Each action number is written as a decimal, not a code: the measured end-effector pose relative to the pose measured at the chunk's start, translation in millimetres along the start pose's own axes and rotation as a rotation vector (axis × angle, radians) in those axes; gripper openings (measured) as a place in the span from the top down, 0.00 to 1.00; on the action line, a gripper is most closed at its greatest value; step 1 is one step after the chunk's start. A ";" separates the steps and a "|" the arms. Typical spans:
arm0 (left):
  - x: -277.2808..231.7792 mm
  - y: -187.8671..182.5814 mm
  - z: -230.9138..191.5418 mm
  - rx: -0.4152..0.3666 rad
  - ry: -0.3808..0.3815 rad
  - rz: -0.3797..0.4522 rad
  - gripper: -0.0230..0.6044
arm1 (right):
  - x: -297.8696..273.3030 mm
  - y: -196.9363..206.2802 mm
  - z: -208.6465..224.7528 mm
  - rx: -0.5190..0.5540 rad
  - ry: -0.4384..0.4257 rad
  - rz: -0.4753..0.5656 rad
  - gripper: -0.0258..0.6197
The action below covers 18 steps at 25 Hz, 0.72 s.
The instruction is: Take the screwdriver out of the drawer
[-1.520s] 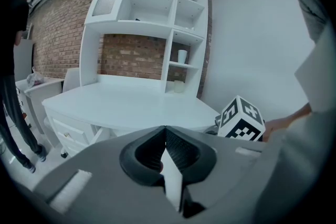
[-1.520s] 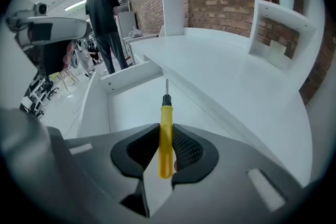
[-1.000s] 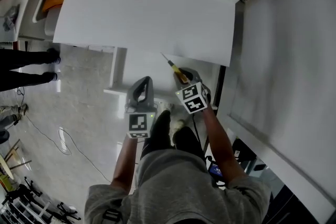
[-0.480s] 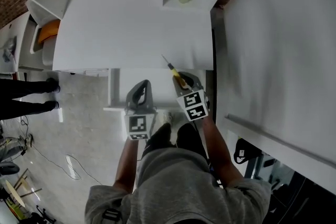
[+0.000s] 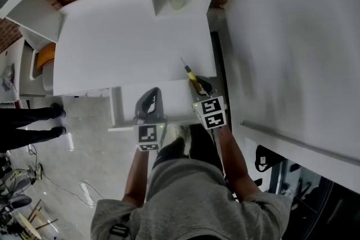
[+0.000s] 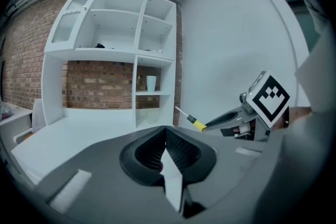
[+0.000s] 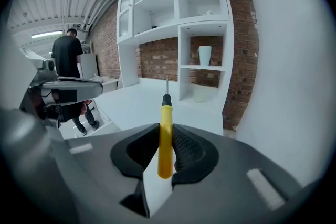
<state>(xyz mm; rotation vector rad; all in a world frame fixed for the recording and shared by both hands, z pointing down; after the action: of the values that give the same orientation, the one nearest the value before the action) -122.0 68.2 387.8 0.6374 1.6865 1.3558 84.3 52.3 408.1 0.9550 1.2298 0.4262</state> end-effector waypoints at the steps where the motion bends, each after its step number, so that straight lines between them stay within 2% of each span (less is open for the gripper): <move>1: -5.0 -2.4 4.1 -0.006 0.006 0.001 0.94 | 0.4 -0.1 6.6 -0.005 0.006 0.003 0.84; 8: -48.9 -14.5 25.5 -0.023 0.007 -0.022 0.94 | -10.7 -4.7 58.6 -0.021 0.012 -0.004 0.84; 18: -118.8 -15.9 31.7 0.023 -0.037 -0.080 0.94 | -68.4 -10.2 122.8 -0.029 -0.061 -0.094 0.84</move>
<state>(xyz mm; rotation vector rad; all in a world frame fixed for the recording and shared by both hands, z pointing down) -33.2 -16.2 407.1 0.5984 1.6824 1.2627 173.6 -50.4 444.5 0.8756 1.2052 0.3376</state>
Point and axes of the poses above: the fingertips, and each gripper's own axes: x backward along the fingers, z to its right, y out of its underside, the point moved 10 cm from there along x, backward along the fingers, and after that the axes turned 2 degrees about -z, right-handed, at the moved point
